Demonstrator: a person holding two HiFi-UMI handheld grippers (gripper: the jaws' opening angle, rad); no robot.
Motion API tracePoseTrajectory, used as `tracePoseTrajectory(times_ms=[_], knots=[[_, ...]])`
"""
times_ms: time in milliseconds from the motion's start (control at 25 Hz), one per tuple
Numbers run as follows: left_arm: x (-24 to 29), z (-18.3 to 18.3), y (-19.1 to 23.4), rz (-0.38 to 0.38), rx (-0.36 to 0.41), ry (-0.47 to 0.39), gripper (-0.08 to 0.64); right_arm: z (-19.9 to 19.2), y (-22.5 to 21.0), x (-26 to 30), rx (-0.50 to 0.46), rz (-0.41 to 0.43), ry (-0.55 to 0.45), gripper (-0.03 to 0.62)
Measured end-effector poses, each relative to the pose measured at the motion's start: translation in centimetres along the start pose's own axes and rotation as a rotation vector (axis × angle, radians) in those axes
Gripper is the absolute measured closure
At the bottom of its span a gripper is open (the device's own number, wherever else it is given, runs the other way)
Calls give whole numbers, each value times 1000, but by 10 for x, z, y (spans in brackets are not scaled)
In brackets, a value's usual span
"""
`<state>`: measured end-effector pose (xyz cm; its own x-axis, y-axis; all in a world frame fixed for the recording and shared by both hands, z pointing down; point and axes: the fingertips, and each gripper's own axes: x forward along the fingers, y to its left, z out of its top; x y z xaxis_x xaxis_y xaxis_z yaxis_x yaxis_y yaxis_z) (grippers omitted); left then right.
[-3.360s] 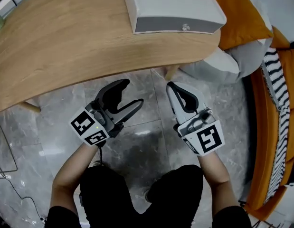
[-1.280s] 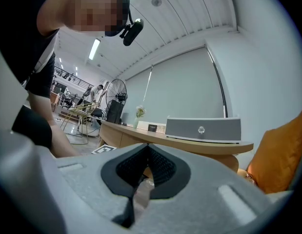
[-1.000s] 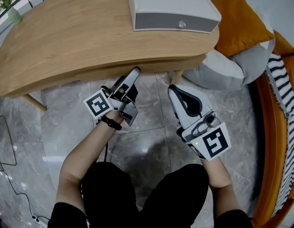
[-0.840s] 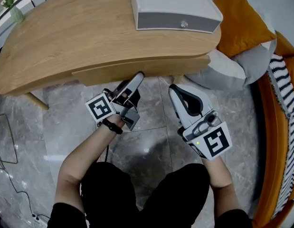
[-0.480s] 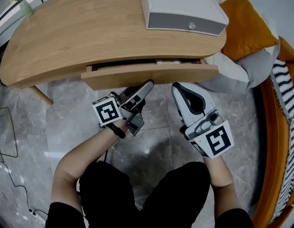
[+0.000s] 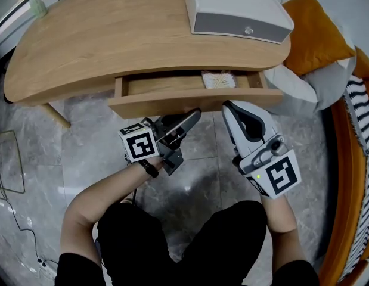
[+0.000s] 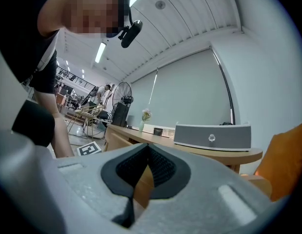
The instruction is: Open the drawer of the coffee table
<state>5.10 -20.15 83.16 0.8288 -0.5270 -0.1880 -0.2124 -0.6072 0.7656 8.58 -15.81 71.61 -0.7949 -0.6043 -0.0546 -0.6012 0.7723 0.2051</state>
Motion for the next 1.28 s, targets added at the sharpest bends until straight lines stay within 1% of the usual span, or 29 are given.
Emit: tracePoseTrajectory(times_ms=[160, 280, 560, 760, 920, 1040, 1280], knots=[[-3, -3, -7, -10, 37, 19, 403, -3, 8, -3, -3, 22, 23, 588], [-5, -4, -13, -18, 63, 28, 414, -4, 10, -8, 11, 26, 32, 588], [-14, -15, -18, -13, 109, 74, 417, -17, 19, -23, 27, 24, 66, 588], [-15, -18, -17, -4, 100, 83, 417, -22, 20, -27, 21, 23, 76, 588], [-15, -18, -17, 0, 93, 86, 417, -17, 24, -24, 35, 44, 42, 588], [-15, -18, -17, 5, 95, 95, 417, -22, 24, -24, 46, 43, 49, 588], [-18, -26, -14, 21, 171, 121, 431, -24, 18, -20, 60, 27, 49, 588]])
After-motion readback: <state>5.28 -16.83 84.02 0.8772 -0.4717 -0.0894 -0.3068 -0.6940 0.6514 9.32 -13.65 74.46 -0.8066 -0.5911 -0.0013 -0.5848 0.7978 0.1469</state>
